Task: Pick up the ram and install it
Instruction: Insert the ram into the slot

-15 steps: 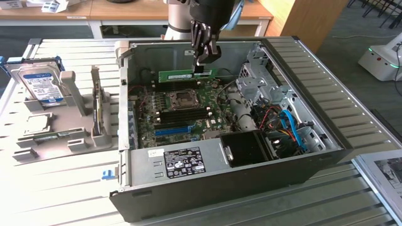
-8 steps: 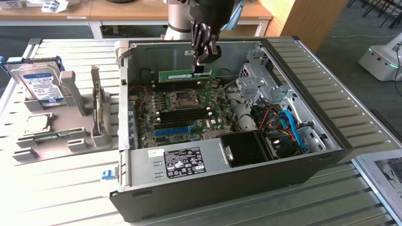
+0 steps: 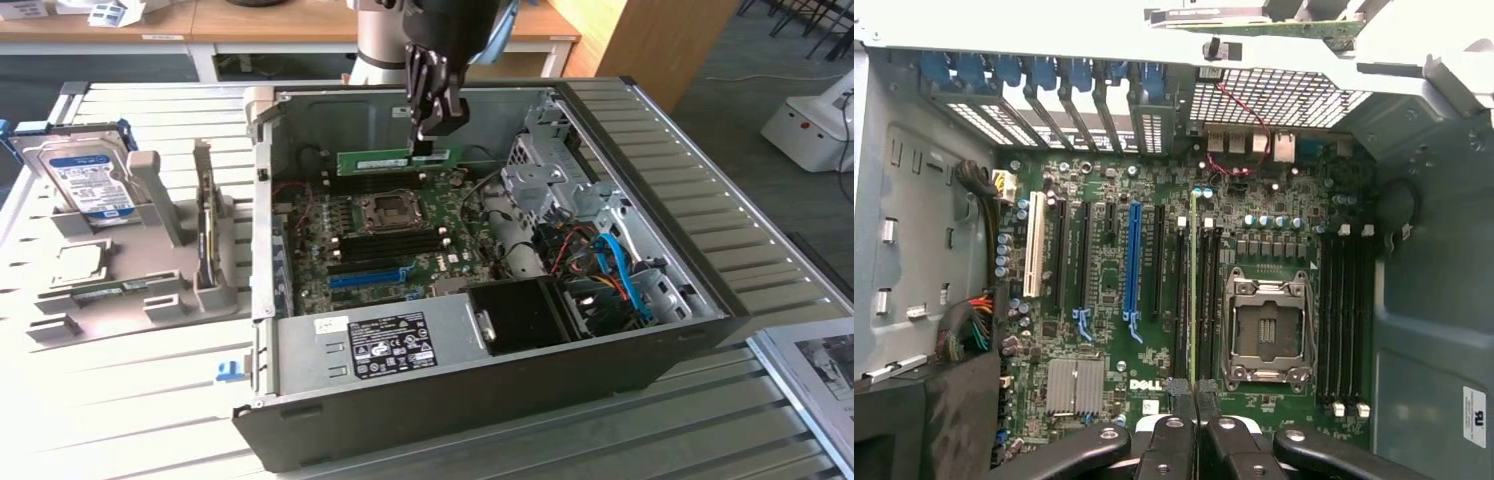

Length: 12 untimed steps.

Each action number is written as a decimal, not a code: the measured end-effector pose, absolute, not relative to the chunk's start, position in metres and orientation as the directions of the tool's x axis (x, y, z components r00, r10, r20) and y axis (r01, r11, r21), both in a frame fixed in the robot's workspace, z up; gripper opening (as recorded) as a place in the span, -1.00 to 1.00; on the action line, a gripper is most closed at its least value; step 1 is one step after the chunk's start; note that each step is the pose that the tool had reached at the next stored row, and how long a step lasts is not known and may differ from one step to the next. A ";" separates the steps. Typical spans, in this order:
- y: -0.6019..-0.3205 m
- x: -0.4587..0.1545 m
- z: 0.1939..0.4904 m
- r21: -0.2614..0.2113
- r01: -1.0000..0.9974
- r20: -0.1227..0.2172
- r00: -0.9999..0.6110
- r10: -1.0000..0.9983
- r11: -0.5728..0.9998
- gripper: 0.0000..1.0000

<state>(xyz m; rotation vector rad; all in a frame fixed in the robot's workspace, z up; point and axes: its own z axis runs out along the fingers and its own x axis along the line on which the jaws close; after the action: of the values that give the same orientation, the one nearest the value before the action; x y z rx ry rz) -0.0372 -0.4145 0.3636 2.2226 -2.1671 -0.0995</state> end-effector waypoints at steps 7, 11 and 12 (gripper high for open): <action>-0.415 -0.037 0.351 0.069 -0.997 -0.021 0.025 -0.999 -0.026 -0.77; -0.414 -0.037 0.344 0.069 -0.997 -0.021 0.025 -0.999 -0.026 -0.77; -0.415 -0.037 0.342 0.069 -0.997 -0.021 0.025 -0.999 -0.026 -0.77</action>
<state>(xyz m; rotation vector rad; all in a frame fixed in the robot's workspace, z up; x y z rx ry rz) -0.0372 -0.4145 0.3418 2.2233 -2.1678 -0.0982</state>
